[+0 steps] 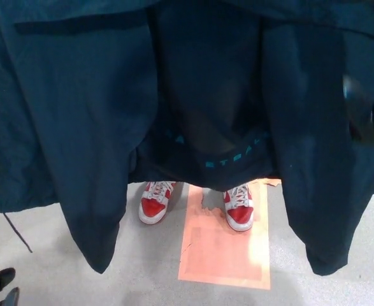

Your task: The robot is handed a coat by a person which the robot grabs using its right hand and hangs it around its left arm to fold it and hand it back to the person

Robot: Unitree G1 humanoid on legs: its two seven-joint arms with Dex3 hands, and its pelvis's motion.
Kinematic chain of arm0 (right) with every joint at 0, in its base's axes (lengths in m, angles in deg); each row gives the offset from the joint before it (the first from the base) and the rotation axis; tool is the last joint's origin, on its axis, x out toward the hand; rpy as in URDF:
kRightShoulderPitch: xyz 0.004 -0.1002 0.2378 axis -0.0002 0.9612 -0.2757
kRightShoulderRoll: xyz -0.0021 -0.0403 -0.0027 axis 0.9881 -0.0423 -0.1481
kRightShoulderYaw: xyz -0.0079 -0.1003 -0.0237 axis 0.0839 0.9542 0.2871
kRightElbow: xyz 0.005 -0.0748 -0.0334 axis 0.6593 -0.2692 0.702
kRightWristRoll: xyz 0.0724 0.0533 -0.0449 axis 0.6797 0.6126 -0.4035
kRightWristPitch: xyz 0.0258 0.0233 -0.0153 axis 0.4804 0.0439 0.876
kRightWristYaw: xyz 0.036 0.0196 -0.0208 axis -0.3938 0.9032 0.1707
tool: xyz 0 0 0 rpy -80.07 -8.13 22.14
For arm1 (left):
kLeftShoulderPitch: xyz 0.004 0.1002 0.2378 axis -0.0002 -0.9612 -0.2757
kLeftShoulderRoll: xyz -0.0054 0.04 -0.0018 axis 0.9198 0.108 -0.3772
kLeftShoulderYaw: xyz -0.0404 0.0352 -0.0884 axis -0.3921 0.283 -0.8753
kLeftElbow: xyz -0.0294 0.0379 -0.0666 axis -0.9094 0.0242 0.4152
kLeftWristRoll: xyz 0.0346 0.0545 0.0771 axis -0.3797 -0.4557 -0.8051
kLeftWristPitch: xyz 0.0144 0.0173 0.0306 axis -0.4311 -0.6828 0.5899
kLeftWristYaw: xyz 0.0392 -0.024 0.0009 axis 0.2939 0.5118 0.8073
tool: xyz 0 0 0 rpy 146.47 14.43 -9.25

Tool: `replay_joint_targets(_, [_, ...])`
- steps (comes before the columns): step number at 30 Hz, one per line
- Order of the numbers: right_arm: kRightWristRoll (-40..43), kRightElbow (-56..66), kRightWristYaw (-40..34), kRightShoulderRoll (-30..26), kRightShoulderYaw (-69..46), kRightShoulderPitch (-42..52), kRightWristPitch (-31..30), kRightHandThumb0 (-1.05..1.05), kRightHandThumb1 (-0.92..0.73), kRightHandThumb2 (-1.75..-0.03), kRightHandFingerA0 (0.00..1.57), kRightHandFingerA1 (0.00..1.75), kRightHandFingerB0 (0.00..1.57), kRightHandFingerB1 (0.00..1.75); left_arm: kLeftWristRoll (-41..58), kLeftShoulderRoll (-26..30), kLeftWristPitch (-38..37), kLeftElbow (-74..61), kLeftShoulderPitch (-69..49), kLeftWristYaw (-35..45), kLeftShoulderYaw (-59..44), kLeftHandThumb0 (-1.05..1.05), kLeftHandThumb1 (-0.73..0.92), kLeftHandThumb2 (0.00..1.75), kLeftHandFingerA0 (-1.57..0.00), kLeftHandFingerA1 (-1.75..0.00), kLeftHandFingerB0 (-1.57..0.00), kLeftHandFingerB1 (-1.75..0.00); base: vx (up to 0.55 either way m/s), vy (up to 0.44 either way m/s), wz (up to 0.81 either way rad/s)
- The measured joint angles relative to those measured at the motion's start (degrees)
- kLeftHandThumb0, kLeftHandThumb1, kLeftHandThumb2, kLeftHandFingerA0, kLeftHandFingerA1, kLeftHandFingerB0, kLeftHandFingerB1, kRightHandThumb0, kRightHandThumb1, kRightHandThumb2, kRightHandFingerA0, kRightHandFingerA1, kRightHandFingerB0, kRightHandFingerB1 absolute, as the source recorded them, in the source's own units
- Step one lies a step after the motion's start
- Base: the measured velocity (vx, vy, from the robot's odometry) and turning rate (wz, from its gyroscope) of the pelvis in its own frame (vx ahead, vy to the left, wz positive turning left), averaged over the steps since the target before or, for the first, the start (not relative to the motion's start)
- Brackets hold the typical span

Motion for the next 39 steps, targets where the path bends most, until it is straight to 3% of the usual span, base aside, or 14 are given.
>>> replay_joint_targets(1, [-0.13,-0.07,0.32,-0.34,0.24,-2.14,-0.60,-0.89,-0.73,-1.03,0.08,0.24,0.07,0.17,0.06,-0.07,0.01,-0.06,0.06,0.16,-0.08,-0.68,0.92,0.74,-0.08,-0.28,-0.07,-0.27,0.00,0.000,0.00])
replay_joint_targets(2, [-0.34,-0.49,0.80,-0.90,0.78,-5.14,-1.37,-0.88,-0.73,-1.03,0.07,0.23,0.07,0.16,0.16,-0.16,0.01,-0.11,0.13,0.41,-0.21,-0.68,0.76,1.09,-0.04,-0.38,-0.04,-0.37,0.00,0.000,0.00])
replay_joint_targets(5, [-0.97,-2.81,2.24,-2.09,2.49,-12.57,-3.36,-0.89,-0.74,-1.03,0.06,0.21,0.06,0.15,0.54,-0.34,0.02,-0.22,0.29,1.11,-0.68,-0.76,0.79,1.08,-0.06,-0.32,-0.06,-0.33,0.00,0.000,0.00])
replay_joint_targets(9, [-2.16,-8.27,4.35,-3.76,5.38,-21.11,-5.53,-0.88,-0.74,-1.07,0.00,0.18,0.00,0.12,1.40,-0.76,0.12,-0.39,0.54,1.99,-1.63,-0.68,0.76,1.09,-0.02,-0.34,-0.02,-0.37,0.00,0.000,0.00])
replay_joint_targets(14, [-5.05,-21.67,8.42,-5.86,12.38,-33.61,-8.74,-0.90,-0.76,-1.09,0.00,0.17,0.00,0.09,2.17,-1.41,0.34,-1.19,0.68,3.16,-2.37,-0.68,0.77,1.09,-0.04,-0.38,-0.04,-0.40,0.00,0.000,0.00])
replay_joint_targets(24, [-7.73,-41.05,17.67,-6.32,22.08,-44.18,-11.94,-0.92,-0.67,-1.07,0.00,0.13,0.00,0.12,2.89,-1.60,0.90,-2.86,0.57,4.95,-3.29,-0.77,0.79,1.09,-0.06,-0.32,-0.06,-0.32,0.00,0.000,0.00])
replay_joint_targets(25, [-7.75,-41.73,18.26,-6.32,22.47,-44.51,-12.07,-0.92,-0.81,-0.65,0.00,0.12,0.00,0.12,2.97,-1.62,0.95,-2.91,0.57,5.04,-3.36,-0.78,0.79,1.09,-0.06,-0.33,-0.06,-0.33,0.00,0.000,0.00])
replay_joint_targets(26, [-7.79,-43.13,19.48,-6.32,23.14,-45.19,-12.34,-0.91,-0.64,-1.05,0.00,0.12,0.00,0.12,3.14,-1.66,0.98,-3.06,0.57,5.21,-3.50,-0.78,0.79,1.09,-0.06,-0.32,-0.06,-0.33,0.00,0.000,0.00])
replay_joint_targets(29, [-7.83,-45.48,22.29,-6.32,24.66,-46.47,-13.11,-0.98,-0.68,-1.07,0.00,0.07,0.00,0.11,3.40,-1.70,0.99,-3.27,0.58,5.59,-3.78,-0.70,0.75,1.09,-0.03,-0.37,-0.03,-0.36,0.00,0.000,0.00])
replay_joint_targets(30, [-7.82,-46.19,23.35,-6.32,25.15,-46.81,-13.32,-1.05,-0.73,-1.08,0.00,0.02,0.00,0.07,3.46,-1.72,0.99,-3.33,0.58,5.73,-3.84,-0.79,0.77,1.08,-0.07,-0.34,-0.07,-0.33,0.00,0.000,0.00])
replay_joint_targets(31, [-7.81,-46.79,24.21,-6.32,25.60,-47.14,-13.47,-1.05,-0.71,-1.06,0.00,0.02,0.00,0.06,3.50,-1.73,0.99,-3.39,0.58,5.79,-3.90,-0.70,0.92,0.71,-0.08,-0.28,-0.07,-0.27,0.00,0.000,0.00])
replay_joint_targets(37, [-7.61,-50.63,30.57,-6.31,27.60,-48.68,-14.67,-1.05,-0.66,-1.04,0.00,0.01,0.00,0.05,3.80,-1.92,1.00,-3.99,0.58,6.18,-4.07,-0.70,0.92,0.73,-0.09,-0.28,-0.07,-0.28,0.00,0.000,0.00])
replay_joint_targets(38, [-7.59,-51.27,31.58,-6.31,27.90,-48.96,-14.91,-1.05,-0.67,-1.03,0.00,0.02,0.00,0.07,3.84,-1.93,1.01,-4.04,0.58,6.29,-4.08,-0.77,0.77,1.08,-0.08,-0.37,-0.04,-0.35,0.00,0.000,0.00])
replay_joint_targets(39, [-7.56,-51.88,32.53,-6.30,28.18,-49.30,-15.14,-1.05,-0.66,-1.02,0.00,0.01,0.00,0.05,3.88,-1.94,1.01,-4.08,0.58,6.38,-4.09,-0.79,0.78,1.08,-0.11,-0.38,-0.03,-0.35,0.00,0.000,0.00])
